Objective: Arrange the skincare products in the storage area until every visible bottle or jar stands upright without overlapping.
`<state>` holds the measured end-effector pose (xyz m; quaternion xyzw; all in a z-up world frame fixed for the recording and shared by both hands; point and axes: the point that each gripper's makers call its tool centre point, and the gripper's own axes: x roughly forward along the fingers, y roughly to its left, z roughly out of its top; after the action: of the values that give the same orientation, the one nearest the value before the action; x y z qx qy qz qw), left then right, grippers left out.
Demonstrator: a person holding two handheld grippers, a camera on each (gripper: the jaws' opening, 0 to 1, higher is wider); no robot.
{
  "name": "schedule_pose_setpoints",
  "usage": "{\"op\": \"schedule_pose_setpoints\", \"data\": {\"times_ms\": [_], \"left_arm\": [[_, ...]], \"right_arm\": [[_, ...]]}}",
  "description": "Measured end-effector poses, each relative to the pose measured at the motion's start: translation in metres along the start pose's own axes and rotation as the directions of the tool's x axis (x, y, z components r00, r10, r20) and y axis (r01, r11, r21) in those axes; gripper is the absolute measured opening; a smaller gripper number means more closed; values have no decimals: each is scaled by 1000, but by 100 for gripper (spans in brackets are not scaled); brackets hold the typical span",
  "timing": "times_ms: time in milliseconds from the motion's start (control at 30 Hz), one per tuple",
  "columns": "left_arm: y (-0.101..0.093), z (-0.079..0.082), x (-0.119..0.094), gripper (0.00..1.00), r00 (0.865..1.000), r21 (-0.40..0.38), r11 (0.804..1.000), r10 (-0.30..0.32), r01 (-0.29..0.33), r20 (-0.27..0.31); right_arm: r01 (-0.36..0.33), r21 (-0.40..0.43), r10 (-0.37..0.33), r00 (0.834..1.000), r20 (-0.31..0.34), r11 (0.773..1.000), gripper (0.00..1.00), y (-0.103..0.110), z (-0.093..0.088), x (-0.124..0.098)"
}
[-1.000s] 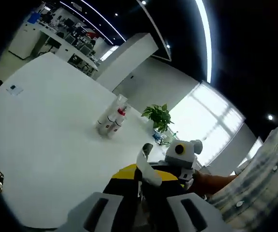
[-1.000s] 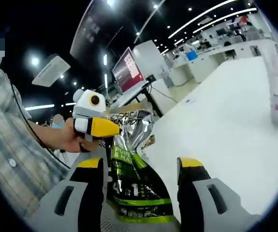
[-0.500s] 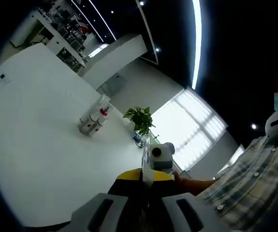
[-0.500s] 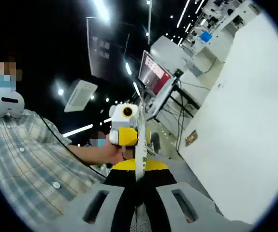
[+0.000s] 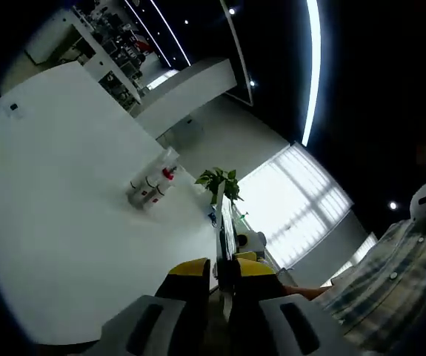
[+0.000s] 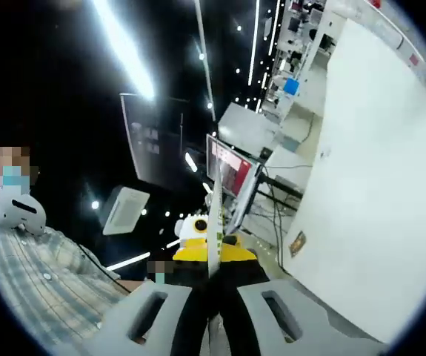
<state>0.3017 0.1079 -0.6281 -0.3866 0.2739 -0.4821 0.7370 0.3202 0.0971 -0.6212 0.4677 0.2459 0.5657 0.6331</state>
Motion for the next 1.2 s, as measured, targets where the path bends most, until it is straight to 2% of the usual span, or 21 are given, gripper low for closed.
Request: {"op": "schedule_pose_setpoints", "data": {"times_ms": [67,200,300,400,433,467,500,567,600,667,733,767,800,867,900,967,1000,1033,1133,1167,1200], "left_arm": [[2,2,-2,7,1000,40,999,9,-9,14],[4,2,-3,2,1000,23,1000,14,-14,10],[2,4,-4,2,1000,-6,1000,-8,8,14],[3,7,-6,1,999,-31,999,-17,18,28],[2,7,-6,1,999,-39,999,-15,16,28],[0,9,-6,1,999,-41,999,-18,20,41],[-1,9,-6,1,999,-46,998,-28,30,42],[-3,9,-5,2,998,-47,998,-30,32,48],[-3,10,-5,2,998,-40,999,-35,37,53],[-7,13,-3,4,996,-51,997,-56,60,72],[-10,5,2,5,997,-66,996,-65,67,39],[-6,-3,3,5,999,-71,997,-45,44,-12],[-8,-3,6,5,999,-64,997,-51,51,-11],[-12,5,6,3,997,-72,995,-65,68,43],[-11,5,5,2,997,-72,996,-56,60,49],[-5,3,4,1,999,-73,997,-15,18,40],[-5,3,4,1,999,-78,997,-15,18,35],[-6,6,3,1,999,-85,996,-15,19,48],[-4,27,-4,1,986,-157,986,-32,58,165],[-5,31,-7,1,981,-179,981,-41,75,188],[-2,35,-9,1,977,-196,977,-38,80,208]], "right_arm": [[-8,30,8,1000,1,1000,0,0,-1,0],[-7,31,7,1000,5,999,1,-3,-2,1],[-17,43,17,1000,8,999,2,-2,1,0],[-32,92,26,997,68,995,4,-2,13,-2],[-47,112,34,993,117,993,4,-1,22,-3],[-74,129,58,990,126,989,2,4,25,-5],[-80,131,67,993,102,988,1,6,20,-3],[-48,97,37,994,105,994,0,4,22,-2],[-56,104,45,994,103,993,0,5,23,-2],[-58,99,44,989,140,993,0,6,29,-1],[-72,136,42,976,215,988,0,7,39,1],[-76,141,43,974,225,987,0,8,40,2],[-78,137,46,974,223,988,0,8,40,3],[-61,120,30,970,242,991,0,6,44,5],[-60,116,30,970,240,991,0,6,44,5],[-14,36,5,975,221,999,1,5,43,6],[7,30,-13,978,207,1000,2,3,40,6],[26,15,-28,991,134,1000,7,3,30,6],[46,-49,-47,999,-17,998,13,4,4,10],[43,-62,-46,998,-42,997,10,6,0,11],[7,-83,-15,996,-87,997,3,13,-8,12]]}}
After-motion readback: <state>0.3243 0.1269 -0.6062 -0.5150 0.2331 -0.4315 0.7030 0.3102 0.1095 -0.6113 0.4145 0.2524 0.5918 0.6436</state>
